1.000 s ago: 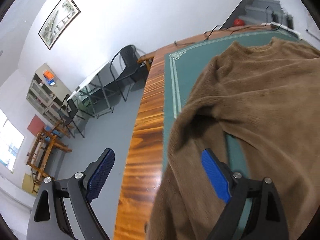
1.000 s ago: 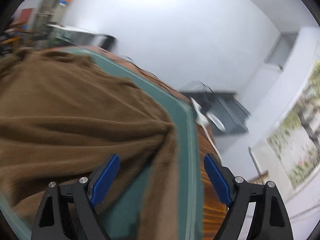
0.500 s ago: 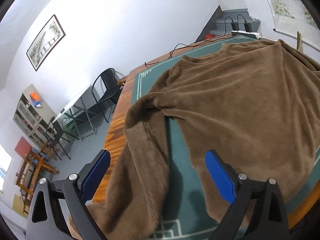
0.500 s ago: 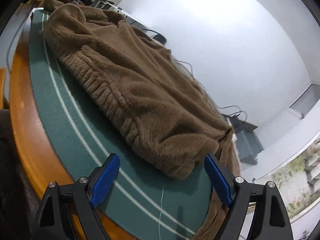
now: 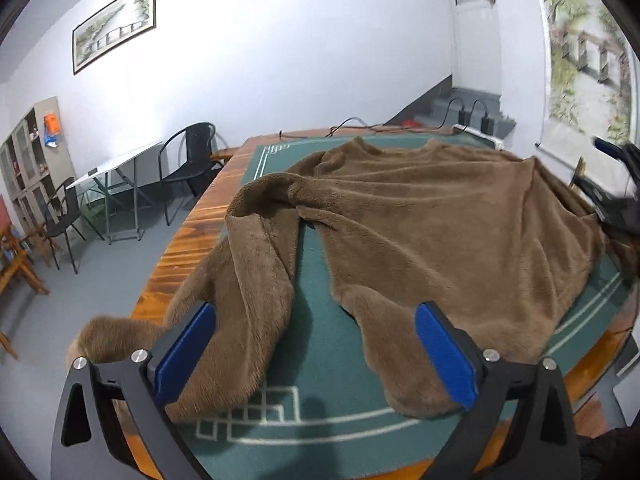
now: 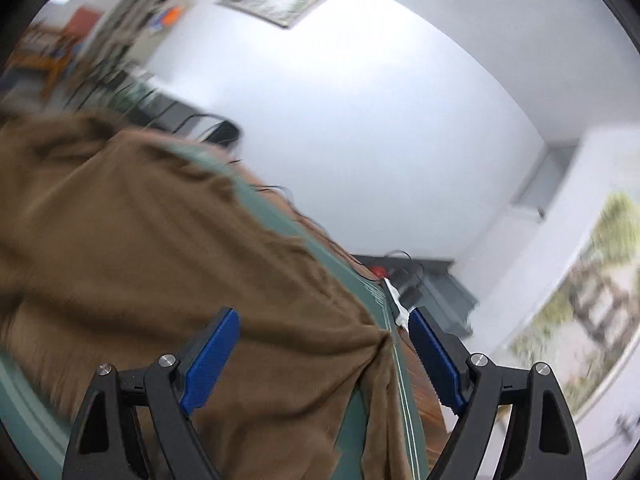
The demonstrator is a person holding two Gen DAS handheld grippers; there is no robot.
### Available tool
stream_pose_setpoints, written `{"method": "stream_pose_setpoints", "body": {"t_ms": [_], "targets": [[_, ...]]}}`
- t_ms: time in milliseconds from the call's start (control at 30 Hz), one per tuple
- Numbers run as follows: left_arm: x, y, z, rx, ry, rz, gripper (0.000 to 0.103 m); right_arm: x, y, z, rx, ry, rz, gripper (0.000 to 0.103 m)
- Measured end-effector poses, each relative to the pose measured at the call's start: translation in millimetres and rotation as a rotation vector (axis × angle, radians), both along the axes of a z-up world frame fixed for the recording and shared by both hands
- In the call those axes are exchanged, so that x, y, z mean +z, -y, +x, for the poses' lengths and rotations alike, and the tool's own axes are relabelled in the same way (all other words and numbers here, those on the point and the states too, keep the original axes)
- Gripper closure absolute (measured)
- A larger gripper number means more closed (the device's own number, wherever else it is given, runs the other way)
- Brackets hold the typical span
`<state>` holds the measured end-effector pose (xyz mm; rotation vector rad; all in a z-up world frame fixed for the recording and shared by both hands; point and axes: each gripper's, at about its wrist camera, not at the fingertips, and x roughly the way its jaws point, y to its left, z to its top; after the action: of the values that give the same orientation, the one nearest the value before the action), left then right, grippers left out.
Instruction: Fold clothes
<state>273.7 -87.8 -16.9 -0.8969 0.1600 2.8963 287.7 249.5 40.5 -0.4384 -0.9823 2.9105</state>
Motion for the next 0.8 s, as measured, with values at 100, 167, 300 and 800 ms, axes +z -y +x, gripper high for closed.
{"method": "stream_pose_setpoints", "body": {"t_ms": [100, 167, 300, 800], "targets": [[-9.2, -10.7, 6.0, -0.025, 0.007, -0.05, 0.002, 6.2, -10.8, -3.2, 0.03, 0.036, -0.054, 0.015], [-15.3, -17.9, 10.0, -0.042, 0.011, -0.084, 0.001, 4.4, -13.5, 15.6, 0.126, 0.064, -0.07, 0.015], [-27.6, -32.1, 18.0, -0.076, 0.02, -0.15, 0.001, -18.4, -5.5, 57.8, 0.241, 0.103, 0.047, 0.015], [-27.6, -36.8, 10.0, -0.086, 0.03, -0.056, 0.001, -58.3, 11.3, 37.7, 0.096, 0.121, 0.136, 0.015]]}}
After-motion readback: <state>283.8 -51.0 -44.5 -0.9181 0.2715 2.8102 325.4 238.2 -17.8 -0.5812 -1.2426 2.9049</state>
